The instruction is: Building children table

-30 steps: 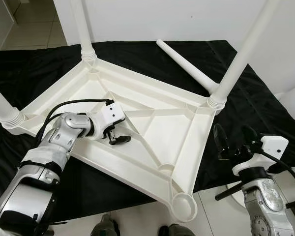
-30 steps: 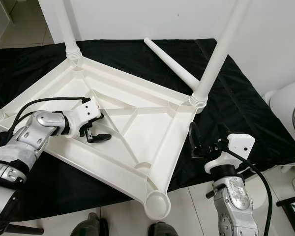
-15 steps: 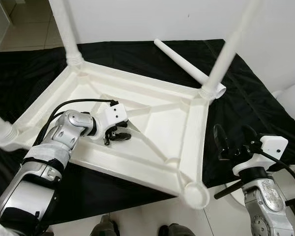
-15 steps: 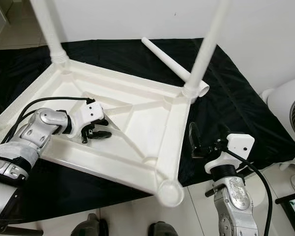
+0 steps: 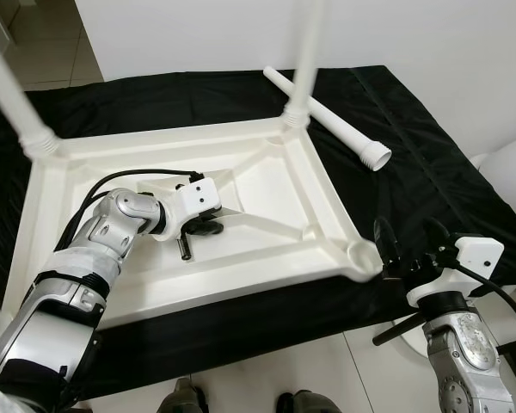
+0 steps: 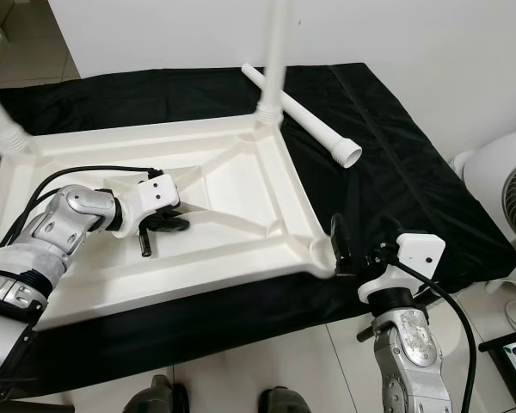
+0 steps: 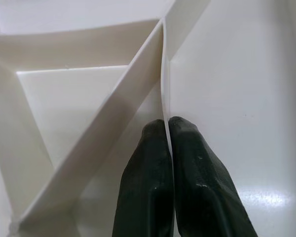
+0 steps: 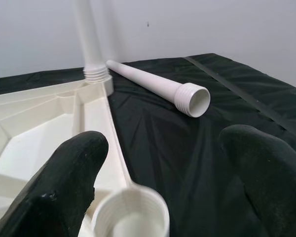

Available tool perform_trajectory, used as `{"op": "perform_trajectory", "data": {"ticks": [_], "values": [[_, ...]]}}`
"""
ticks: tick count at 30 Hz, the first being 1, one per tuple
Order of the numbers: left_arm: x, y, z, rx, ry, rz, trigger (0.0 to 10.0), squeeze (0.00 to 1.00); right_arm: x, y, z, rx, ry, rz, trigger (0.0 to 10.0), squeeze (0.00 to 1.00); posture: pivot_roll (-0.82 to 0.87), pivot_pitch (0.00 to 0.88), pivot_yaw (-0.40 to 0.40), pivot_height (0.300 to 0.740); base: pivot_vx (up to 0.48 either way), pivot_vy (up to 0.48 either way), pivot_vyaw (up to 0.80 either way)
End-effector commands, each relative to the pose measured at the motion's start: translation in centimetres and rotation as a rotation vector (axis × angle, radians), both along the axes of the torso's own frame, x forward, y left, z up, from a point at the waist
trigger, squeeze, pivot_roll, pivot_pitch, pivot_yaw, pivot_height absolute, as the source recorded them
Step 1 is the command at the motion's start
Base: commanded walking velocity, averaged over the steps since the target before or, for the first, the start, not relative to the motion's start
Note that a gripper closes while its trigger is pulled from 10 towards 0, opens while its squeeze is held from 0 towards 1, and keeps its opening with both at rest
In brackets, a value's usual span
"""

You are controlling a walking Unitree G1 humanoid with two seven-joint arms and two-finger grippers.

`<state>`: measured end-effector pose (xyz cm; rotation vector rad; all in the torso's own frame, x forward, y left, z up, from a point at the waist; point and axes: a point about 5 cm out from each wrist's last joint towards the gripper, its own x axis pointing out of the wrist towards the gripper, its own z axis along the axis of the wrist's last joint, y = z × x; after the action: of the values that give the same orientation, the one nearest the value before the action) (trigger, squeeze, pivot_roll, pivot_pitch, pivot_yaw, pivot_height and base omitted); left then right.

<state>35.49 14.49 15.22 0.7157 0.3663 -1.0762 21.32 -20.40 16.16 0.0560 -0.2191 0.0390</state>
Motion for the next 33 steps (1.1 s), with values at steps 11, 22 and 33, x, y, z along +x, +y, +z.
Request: {"op": "perform_trajectory", "data": {"ticks": [11,22,33], "values": [[-0.8,2.5,-1.5,0.071,-0.014,0.056,2.0,0.00,0.0,0.2,-0.3,0.000,0.017,0.015,10.0,0.00,-0.03,0.085,-0.013,0.740,0.000,0.000,0.00],[-1.8,2.0,-0.7,0.036,0.010,-0.066,10.0,1.00,-0.1,0.2,-0.3,0.002,0.016,0.018,10.0,0.00,-0.04,0.084,-0.014,0.740,0.000,0.000,0.00],[-1.8,2.8,1.8,-0.037,-0.011,-0.098,10.0,0.00,0.0,0.2,-0.3,0.004,0.011,0.019,10.0,0.00,-0.03,0.076,-0.015,0.740,0.000,0.000,0.00]]}}
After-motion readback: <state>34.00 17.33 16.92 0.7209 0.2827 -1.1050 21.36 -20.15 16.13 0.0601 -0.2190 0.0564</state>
